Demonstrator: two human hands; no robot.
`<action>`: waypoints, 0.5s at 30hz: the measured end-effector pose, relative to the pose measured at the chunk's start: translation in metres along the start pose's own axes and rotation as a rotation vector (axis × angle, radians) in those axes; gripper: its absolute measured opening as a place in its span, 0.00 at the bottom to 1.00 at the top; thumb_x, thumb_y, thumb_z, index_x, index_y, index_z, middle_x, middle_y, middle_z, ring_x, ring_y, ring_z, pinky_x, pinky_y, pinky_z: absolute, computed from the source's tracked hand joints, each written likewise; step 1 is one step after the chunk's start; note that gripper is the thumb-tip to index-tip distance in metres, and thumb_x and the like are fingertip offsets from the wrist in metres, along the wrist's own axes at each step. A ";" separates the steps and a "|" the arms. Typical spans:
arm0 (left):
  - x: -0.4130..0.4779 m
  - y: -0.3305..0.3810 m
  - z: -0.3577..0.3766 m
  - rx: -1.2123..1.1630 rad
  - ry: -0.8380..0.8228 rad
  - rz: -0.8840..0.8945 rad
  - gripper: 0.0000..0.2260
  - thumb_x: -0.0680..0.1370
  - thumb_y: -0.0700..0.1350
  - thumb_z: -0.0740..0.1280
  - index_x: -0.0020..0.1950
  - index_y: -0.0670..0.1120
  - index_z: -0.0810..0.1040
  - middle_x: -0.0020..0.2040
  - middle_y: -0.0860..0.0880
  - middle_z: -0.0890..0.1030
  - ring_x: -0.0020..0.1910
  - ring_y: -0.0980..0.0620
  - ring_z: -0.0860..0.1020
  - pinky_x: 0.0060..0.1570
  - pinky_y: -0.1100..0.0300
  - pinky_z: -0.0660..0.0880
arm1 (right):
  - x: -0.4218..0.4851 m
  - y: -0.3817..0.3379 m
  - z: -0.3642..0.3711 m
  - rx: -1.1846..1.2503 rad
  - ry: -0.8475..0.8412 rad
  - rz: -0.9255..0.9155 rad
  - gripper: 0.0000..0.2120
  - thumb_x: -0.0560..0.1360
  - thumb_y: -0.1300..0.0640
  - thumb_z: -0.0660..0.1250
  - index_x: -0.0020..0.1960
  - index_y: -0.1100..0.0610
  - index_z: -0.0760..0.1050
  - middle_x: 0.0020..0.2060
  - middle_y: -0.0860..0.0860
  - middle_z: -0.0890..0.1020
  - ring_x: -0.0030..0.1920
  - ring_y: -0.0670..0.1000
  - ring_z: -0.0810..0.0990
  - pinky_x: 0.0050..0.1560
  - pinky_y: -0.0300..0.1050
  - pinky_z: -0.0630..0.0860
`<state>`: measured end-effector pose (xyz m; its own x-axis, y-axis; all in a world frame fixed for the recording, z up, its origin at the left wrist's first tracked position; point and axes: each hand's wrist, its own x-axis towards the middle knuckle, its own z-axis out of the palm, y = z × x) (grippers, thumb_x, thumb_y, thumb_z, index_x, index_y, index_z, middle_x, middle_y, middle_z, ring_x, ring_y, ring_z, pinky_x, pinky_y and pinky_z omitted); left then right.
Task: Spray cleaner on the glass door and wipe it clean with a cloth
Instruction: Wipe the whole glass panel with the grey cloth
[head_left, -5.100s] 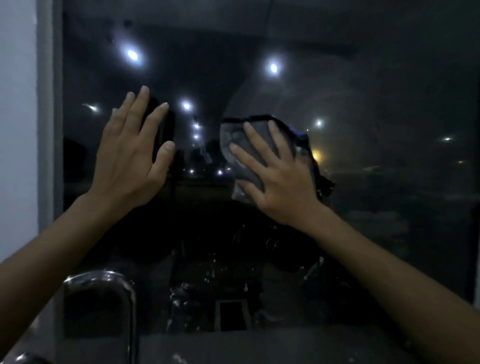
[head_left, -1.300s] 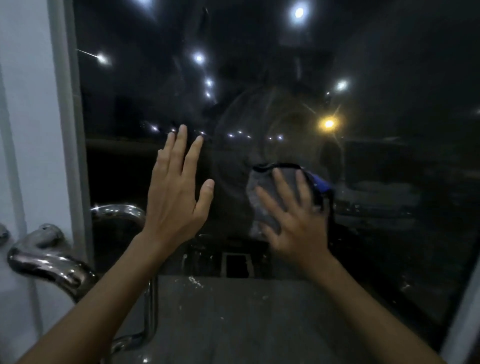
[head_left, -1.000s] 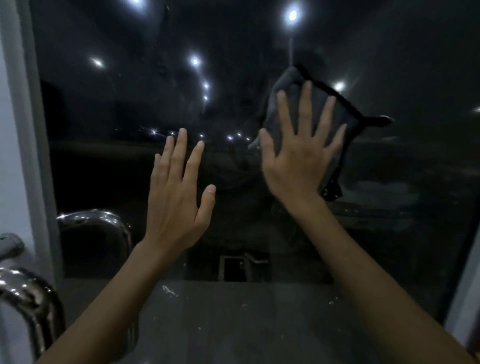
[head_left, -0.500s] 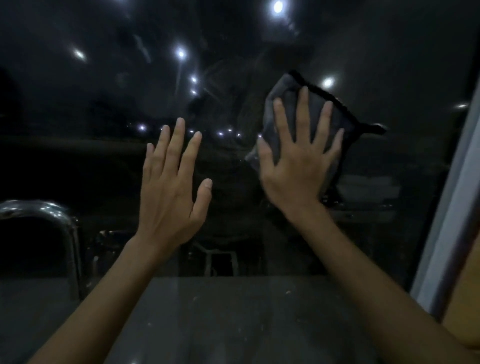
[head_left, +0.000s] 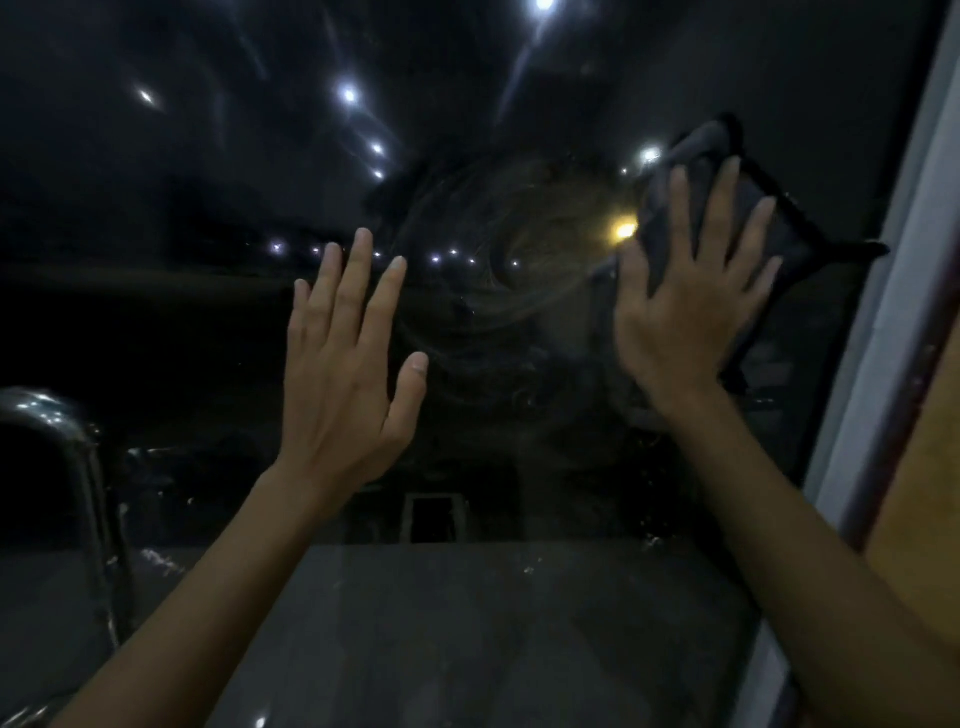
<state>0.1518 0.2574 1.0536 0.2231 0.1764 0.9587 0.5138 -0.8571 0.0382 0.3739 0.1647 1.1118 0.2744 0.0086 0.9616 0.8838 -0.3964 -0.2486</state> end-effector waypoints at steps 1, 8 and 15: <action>0.002 0.006 0.004 -0.001 -0.003 0.006 0.29 0.77 0.52 0.55 0.76 0.42 0.57 0.78 0.41 0.53 0.77 0.44 0.48 0.75 0.46 0.45 | 0.000 -0.012 0.002 0.001 0.014 0.021 0.29 0.78 0.39 0.51 0.78 0.45 0.55 0.79 0.52 0.55 0.78 0.62 0.50 0.72 0.68 0.49; 0.009 0.038 0.028 0.001 -0.030 0.087 0.29 0.77 0.52 0.56 0.76 0.43 0.58 0.78 0.42 0.53 0.77 0.45 0.48 0.75 0.49 0.42 | -0.100 0.040 0.009 -0.043 -0.105 -0.538 0.30 0.76 0.41 0.59 0.76 0.47 0.59 0.77 0.53 0.58 0.76 0.62 0.55 0.69 0.63 0.56; 0.011 0.037 0.021 0.001 -0.060 0.092 0.29 0.77 0.52 0.55 0.76 0.43 0.58 0.78 0.44 0.53 0.78 0.46 0.48 0.76 0.51 0.43 | -0.018 0.088 -0.009 0.043 -0.058 0.009 0.30 0.79 0.40 0.50 0.78 0.48 0.55 0.78 0.53 0.54 0.78 0.61 0.49 0.72 0.69 0.50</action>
<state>0.1903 0.2379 1.0595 0.3184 0.1252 0.9396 0.4899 -0.8703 -0.0500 0.4437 0.1212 1.0733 0.3030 0.0584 0.9512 0.8964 -0.3565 -0.2636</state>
